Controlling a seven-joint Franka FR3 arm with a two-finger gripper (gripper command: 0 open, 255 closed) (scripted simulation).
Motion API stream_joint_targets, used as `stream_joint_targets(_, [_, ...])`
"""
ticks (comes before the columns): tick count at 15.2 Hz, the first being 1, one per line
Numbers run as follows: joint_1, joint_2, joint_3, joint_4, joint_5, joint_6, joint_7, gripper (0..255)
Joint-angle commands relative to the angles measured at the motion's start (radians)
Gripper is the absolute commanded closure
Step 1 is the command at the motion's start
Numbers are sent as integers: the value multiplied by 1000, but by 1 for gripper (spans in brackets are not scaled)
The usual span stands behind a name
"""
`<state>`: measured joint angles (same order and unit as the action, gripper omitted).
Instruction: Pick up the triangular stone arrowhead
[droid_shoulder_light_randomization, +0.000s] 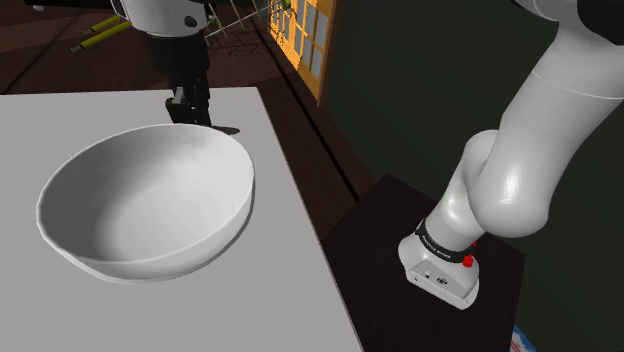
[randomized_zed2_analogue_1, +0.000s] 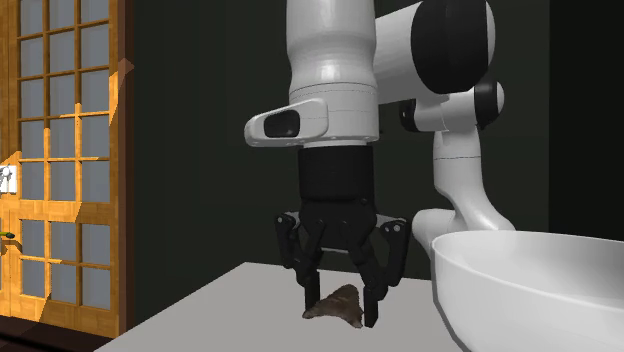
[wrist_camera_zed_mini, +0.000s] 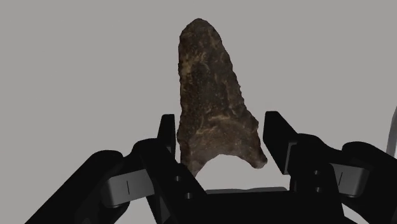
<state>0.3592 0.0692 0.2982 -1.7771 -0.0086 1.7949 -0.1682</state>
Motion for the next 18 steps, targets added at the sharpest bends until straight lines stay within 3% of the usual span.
stream_joint_targets(1, [0, 3, 1, -3, 1, 1, 0, 255])
stream_joint_targets(5, [1, 3, 1, 1, 0, -3, 0, 255])
stream_joint_targets(18, [3, 9, 2, 184, -1, -179, 3, 255])
